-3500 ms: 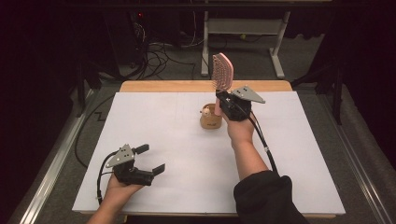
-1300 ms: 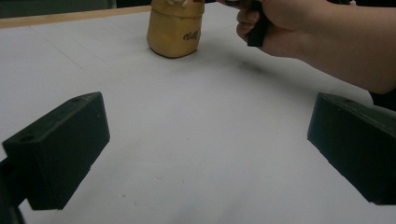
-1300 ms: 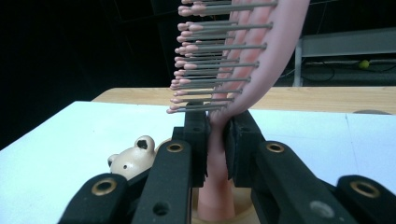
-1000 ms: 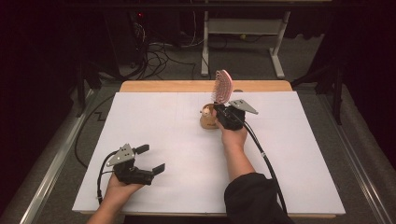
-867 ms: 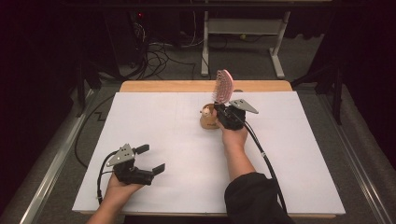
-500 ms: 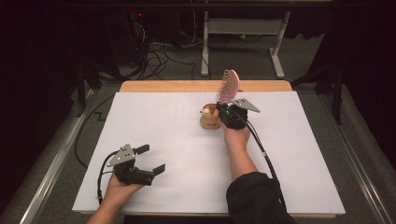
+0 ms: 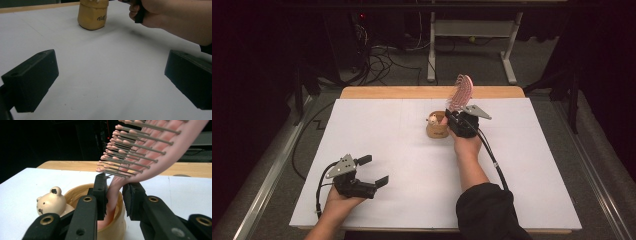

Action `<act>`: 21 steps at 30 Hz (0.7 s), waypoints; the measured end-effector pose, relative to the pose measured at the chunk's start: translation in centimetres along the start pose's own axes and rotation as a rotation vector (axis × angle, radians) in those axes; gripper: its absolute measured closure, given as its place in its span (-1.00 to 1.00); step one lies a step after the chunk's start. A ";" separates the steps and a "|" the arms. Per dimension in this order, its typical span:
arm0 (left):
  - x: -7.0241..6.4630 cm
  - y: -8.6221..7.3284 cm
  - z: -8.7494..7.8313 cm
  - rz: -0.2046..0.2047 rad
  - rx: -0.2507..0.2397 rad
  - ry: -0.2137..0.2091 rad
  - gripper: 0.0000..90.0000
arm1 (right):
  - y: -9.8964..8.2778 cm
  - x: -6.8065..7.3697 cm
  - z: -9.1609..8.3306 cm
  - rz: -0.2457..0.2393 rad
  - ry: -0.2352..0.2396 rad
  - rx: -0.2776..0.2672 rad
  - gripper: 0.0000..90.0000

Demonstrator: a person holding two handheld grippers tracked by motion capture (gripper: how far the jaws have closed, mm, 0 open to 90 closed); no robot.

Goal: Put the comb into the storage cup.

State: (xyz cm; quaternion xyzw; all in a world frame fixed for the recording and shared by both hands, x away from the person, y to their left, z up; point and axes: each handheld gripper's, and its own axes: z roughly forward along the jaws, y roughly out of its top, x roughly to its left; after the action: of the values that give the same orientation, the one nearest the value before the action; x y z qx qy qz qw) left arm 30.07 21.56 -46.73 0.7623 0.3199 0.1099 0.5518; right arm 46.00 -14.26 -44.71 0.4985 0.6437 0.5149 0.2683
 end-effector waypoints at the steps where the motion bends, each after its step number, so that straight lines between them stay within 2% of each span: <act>1: 0.0 0.0 0.0 0.003 0.001 0.000 -1.00 | 0.0 -0.1 0.0 0.001 -0.002 0.001 0.65; 21: -0.1 0.0 0.0 0.008 0.009 0.000 -1.00 | 0.1 -0.3 0.0 -0.018 -0.009 0.006 0.60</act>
State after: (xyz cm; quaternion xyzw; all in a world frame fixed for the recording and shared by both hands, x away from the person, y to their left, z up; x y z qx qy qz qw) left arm 30.01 21.51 -46.73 0.7659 0.3175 0.1108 0.5481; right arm 46.09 -14.55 -44.69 0.4957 0.6486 0.5082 0.2745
